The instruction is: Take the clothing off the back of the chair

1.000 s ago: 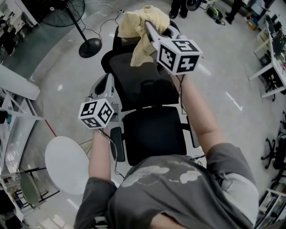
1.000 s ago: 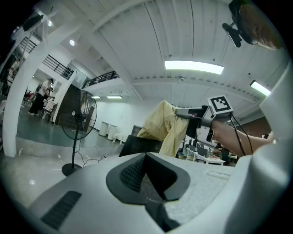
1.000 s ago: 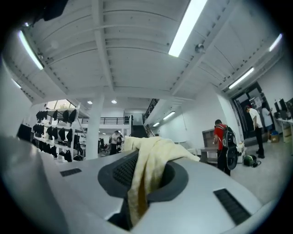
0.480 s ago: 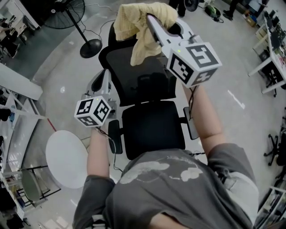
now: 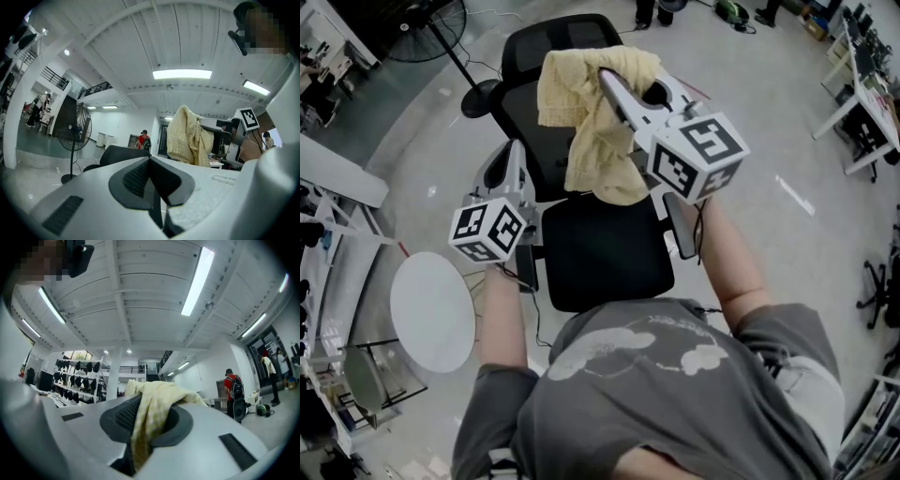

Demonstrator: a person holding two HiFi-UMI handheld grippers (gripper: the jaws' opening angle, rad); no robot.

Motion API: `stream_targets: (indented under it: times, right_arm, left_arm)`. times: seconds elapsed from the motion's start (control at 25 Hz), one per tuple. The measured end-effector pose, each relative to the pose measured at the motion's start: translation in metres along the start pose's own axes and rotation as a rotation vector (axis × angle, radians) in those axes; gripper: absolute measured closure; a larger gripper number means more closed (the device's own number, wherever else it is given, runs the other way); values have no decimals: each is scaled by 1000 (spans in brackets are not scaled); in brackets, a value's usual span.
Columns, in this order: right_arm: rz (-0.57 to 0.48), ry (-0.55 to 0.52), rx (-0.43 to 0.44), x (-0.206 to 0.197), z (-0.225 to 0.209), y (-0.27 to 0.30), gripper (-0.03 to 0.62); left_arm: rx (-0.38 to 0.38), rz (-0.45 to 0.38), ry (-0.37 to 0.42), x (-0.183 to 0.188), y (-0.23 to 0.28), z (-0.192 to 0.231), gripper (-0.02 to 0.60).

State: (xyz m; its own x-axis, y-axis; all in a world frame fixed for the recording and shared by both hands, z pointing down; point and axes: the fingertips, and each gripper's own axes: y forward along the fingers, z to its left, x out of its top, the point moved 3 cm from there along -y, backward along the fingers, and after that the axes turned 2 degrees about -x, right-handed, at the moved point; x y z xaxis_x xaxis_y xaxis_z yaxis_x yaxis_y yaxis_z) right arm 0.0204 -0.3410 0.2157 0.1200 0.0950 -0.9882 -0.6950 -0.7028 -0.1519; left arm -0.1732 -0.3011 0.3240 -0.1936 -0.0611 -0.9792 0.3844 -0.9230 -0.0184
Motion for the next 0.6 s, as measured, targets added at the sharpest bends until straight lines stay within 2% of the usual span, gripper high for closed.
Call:
stream_targets:
  times: [0.28,0.6]
  right_arm:
    - [97,39,20,-35,22,-96,554]
    - [199,49,33,-83,50,-174,553]
  left_arm:
    - [-1,38,10,-30,-57,-80,581]
    - [53,66,-18,-69,-131,-134,581]
